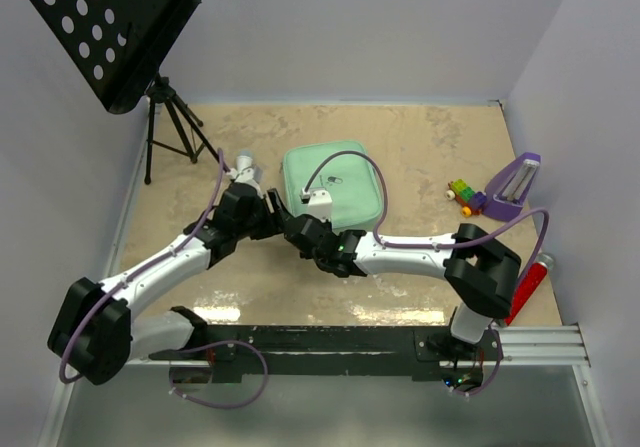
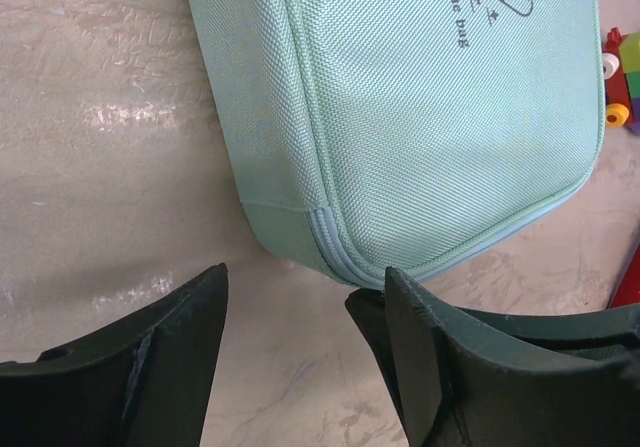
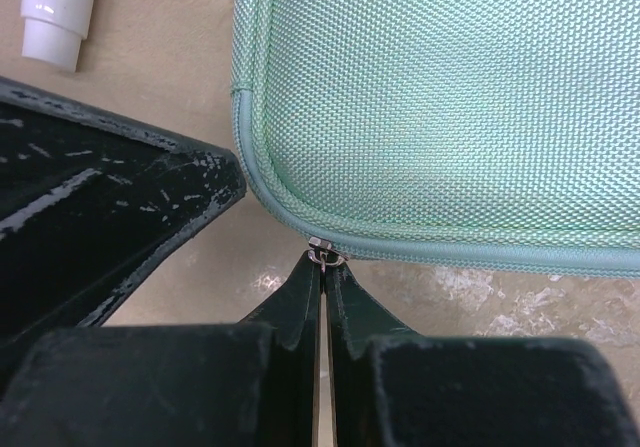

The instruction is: Organize the medicine kit

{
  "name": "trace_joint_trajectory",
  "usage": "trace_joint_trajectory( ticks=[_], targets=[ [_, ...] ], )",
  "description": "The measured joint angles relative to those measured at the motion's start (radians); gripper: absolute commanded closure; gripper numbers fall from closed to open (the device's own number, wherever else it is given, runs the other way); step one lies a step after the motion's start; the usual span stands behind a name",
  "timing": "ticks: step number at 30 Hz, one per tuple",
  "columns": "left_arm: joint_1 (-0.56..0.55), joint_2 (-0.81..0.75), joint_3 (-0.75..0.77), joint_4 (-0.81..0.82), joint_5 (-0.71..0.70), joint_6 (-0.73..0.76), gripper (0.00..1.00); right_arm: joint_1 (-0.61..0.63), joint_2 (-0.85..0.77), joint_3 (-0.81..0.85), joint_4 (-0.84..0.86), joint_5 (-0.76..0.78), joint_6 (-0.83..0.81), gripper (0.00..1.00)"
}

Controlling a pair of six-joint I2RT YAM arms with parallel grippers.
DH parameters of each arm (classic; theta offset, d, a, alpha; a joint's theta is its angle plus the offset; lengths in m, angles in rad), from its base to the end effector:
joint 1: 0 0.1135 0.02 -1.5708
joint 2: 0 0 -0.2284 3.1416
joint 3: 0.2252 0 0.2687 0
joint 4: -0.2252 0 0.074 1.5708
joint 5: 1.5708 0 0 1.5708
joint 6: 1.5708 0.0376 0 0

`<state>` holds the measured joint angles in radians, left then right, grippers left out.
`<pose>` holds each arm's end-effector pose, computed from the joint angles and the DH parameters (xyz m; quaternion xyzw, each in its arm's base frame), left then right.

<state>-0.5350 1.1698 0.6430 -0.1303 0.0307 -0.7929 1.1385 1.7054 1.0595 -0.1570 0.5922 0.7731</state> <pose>0.2366 -0.1416 0.1758 -0.1087 0.8908 -0.2827 0.3389 0.1737 0.3263 0.1544 -0.0536 0.8919 0.1365 0.4277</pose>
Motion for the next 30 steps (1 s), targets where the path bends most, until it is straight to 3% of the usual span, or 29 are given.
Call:
trace_joint_trajectory(
  ticks=[6,14,21,30],
  targets=[
    [0.000,0.093,0.017,0.013,0.000,-0.002,0.45,0.000,0.000,0.000,-0.001,0.000,-0.003,1.00],
    [0.002,0.150,0.059,0.022,0.016,-0.001,0.53,-0.006,0.000,-0.001,-0.005,0.013,-0.004,1.00],
    [0.010,0.234,0.127,0.030,0.005,0.004,0.75,-0.006,-0.009,-0.032,0.013,0.019,0.023,1.00],
    [0.038,0.305,0.170,0.049,0.100,0.000,0.83,-0.038,-0.084,-0.117,0.021,0.026,0.126,1.00]
  ],
)
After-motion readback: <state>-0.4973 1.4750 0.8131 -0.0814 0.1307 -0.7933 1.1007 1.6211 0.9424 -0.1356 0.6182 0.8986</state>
